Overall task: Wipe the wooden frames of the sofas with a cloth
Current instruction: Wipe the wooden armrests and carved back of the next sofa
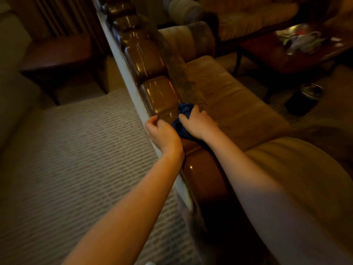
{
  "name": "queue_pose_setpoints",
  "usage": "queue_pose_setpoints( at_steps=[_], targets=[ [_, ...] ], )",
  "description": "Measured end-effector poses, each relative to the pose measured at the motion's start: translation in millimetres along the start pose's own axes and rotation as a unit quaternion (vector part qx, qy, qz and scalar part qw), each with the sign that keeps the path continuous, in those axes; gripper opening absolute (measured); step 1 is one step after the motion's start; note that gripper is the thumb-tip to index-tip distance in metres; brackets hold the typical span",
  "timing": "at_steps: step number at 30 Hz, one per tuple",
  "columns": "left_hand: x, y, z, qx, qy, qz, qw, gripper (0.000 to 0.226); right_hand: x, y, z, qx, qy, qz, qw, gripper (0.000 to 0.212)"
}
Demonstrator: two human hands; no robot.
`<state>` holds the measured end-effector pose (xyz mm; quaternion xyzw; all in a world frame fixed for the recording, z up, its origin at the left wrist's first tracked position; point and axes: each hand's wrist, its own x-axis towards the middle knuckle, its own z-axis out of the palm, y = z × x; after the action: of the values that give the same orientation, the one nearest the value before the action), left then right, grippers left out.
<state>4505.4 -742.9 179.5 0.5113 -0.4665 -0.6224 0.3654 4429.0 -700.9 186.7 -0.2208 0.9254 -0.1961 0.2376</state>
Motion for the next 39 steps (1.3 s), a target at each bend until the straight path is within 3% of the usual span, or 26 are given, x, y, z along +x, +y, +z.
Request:
queue_pose_setpoints(
  at_steps=[5,11,16,20,22,23,27,28,29,31,37,39],
  targets=[
    [34.4,9.7,-36.2,0.045,-0.064,0.02,0.997,0.018,-61.8,-10.6,23.5,-0.133,0.116,0.045,0.983,0.081],
    [93.3,48.0,-53.6,0.089,-0.147,0.131,0.976,0.019,-44.4,-51.7,49.7,-0.211,0.176,0.091,0.957,0.077],
    [120.3,68.0,-28.7,0.17,-0.254,0.277,0.911,0.025,14.6,-78.8,47.5,-0.2,0.155,0.096,0.963,0.067],
    [136.8,81.4,16.7,0.247,-0.357,0.35,0.83,0.025,70.0,-59.3,7.7,-0.002,0.104,0.137,0.985,0.053],
    [148.4,87.6,43.4,0.295,-0.404,0.4,0.768,0.024,97.7,-43.0,-2.1,-0.003,0.069,0.154,0.986,0.052],
    [154.8,90.6,57.3,0.34,-0.43,0.428,0.718,0.024,108.1,-35.8,-4.0,-0.032,0.06,0.171,0.983,0.048],
    [180.5,88.5,95.9,0.532,-0.487,0.553,0.418,0.027,139.3,-20.0,-1.5,-0.03,0.033,0.249,0.967,0.042],
    [187.3,82.7,99.3,0.548,-0.475,0.587,0.36,0.024,144.4,-18.5,0.2,-0.028,0.027,0.261,0.964,0.043],
    [192.1,75.9,99.1,0.544,-0.46,0.619,0.329,0.019,146.7,-18.4,-0.1,-0.026,0.026,0.267,0.963,0.044],
    [199.3,64.2,96.2,0.502,-0.458,0.653,0.334,0.008,145.1,-20.6,-1.7,-0.022,0.023,0.278,0.96,0.045],
    [203.1,63.4,95.7,0.405,-0.466,0.698,0.363,0.014,136.3,-29.0,-9.1,0.017,-0.018,0.303,0.953,0.047],
    [203.2,65.8,93.3,0.407,-0.482,0.693,0.349,0.015,125.2,-31.3,-8.4,0.018,-0.012,0.301,0.953,0.041]
  ],
)
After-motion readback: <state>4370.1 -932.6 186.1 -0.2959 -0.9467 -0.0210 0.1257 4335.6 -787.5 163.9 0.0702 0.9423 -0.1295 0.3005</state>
